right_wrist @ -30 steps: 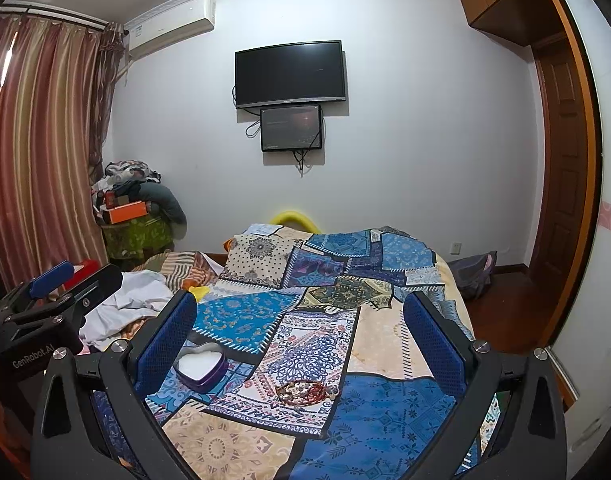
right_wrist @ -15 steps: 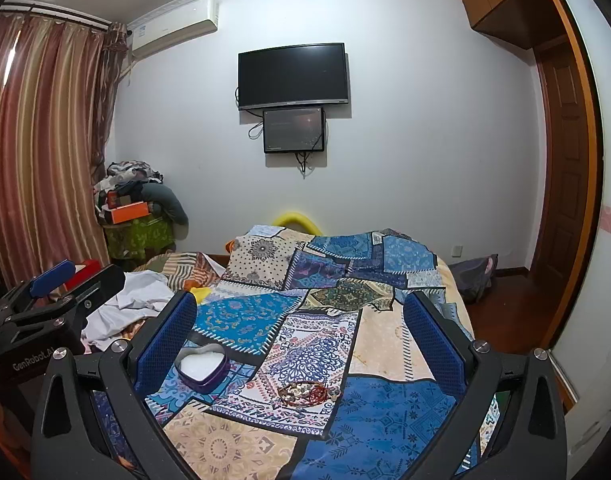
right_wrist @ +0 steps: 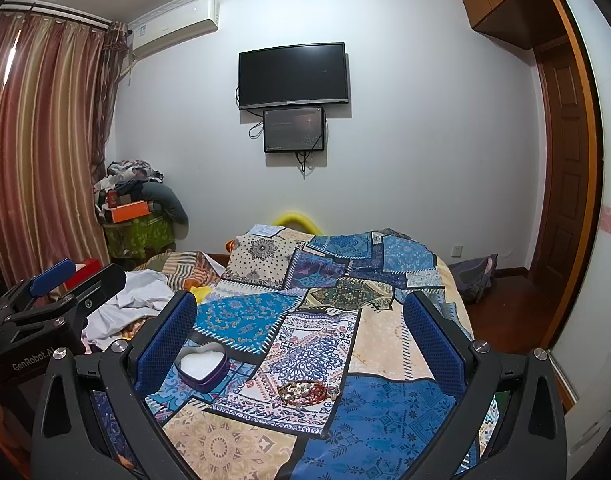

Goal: Organize jewelry

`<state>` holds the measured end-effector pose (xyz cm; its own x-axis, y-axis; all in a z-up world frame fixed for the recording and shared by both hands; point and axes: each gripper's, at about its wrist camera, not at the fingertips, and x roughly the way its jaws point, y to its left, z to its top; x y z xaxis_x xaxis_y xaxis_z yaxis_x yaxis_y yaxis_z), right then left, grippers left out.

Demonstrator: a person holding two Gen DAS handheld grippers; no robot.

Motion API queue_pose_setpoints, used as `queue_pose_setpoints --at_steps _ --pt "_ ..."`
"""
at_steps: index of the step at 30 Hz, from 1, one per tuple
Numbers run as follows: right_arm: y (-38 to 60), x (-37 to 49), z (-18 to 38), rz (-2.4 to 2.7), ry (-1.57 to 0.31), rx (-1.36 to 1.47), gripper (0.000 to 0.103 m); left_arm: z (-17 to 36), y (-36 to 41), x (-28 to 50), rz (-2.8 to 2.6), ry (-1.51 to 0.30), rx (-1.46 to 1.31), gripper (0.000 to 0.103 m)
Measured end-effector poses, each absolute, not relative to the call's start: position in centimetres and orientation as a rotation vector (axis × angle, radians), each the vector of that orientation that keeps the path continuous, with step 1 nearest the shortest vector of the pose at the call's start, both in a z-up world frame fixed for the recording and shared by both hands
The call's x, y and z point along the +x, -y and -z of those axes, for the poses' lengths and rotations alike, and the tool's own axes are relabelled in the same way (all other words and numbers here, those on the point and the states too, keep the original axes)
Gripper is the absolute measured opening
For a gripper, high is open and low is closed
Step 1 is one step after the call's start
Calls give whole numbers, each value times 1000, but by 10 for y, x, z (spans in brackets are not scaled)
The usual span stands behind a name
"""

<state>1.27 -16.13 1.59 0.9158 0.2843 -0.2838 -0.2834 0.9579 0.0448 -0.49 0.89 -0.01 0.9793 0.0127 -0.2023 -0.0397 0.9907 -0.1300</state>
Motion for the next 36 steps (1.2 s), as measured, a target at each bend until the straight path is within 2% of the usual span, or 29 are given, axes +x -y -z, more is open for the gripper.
queue_pose_setpoints --at_steps 19,28,36 --pt "170 30 -2 -283 -344 15 103 11 -10 15 -28 -260 -139 103" --pt "191 60 31 -219 -453 9 103 36 -4 52 -28 -366 -124 103" --pt "209 85 59 -189 -583 13 103 79 9 98 -3 -536 -120 103"
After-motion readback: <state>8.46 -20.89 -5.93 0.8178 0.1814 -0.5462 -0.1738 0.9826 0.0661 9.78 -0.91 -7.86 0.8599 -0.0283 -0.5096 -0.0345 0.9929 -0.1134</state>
